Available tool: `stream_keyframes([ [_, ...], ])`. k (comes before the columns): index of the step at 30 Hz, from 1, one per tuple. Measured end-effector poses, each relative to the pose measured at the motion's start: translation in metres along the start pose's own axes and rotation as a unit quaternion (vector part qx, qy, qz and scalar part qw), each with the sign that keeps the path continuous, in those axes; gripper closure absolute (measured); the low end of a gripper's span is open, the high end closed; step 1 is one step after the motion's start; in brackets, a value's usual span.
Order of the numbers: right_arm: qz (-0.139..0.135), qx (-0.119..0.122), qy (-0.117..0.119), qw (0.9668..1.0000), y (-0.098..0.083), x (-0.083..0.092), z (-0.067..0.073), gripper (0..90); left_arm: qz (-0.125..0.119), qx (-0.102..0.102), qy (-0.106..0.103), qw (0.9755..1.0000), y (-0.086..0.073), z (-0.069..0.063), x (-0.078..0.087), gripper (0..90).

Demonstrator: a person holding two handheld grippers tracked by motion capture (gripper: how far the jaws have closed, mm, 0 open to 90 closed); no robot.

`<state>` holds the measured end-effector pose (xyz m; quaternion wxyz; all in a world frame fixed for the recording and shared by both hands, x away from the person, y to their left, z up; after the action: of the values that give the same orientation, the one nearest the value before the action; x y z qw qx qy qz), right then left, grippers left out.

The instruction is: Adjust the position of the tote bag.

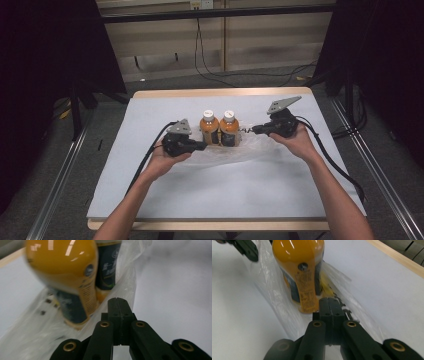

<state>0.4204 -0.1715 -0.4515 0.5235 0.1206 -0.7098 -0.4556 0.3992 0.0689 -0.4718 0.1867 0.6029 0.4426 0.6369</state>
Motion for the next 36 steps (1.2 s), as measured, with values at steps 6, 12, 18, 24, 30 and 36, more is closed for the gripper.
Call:
stream_keyframes([
  [6,0.018,-0.005,0.008,0.9998,0.010,-0.022,-0.007,90.0,0.017,-0.018,0.016,0.9996,0.007,-0.006,-0.027,90.0],
  [12,0.039,0.000,0.017,0.9991,0.008,-0.046,-0.008,90.0,0.034,-0.059,0.050,0.9964,0.016,-0.010,-0.040,90.0],
  [18,0.045,-0.008,0.018,0.9988,0.004,-0.054,-0.012,90.0,0.060,-0.084,0.083,0.9912,0.017,-0.006,-0.044,90.0],
  [24,0.056,-0.007,0.016,0.9983,0.000,-0.063,-0.016,90.0,0.097,-0.080,0.079,0.9890,0.004,-0.003,-0.060,90.0],
  [30,0.088,-0.002,0.013,0.9961,-0.005,-0.081,-0.015,90.0,0.116,-0.077,0.076,0.9873,-0.007,-0.001,-0.068,90.0],
  [36,0.110,-0.024,0.011,0.9936,-0.004,-0.099,-0.022,90.0,0.129,-0.075,0.061,0.9869,-0.016,-0.007,-0.071,90.0],
])
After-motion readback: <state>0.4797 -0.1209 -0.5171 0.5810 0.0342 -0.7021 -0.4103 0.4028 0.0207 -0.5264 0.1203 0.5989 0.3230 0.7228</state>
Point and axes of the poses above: each handheld gripper's, and its own axes: x roughly backward along the jaws, y roughly out of its top, z roughly to its left, the point moved 7 cm from there along -x, roughly forward along the jaws, and after that the axes turned 6 degrees about x, right-handed, at the moved point
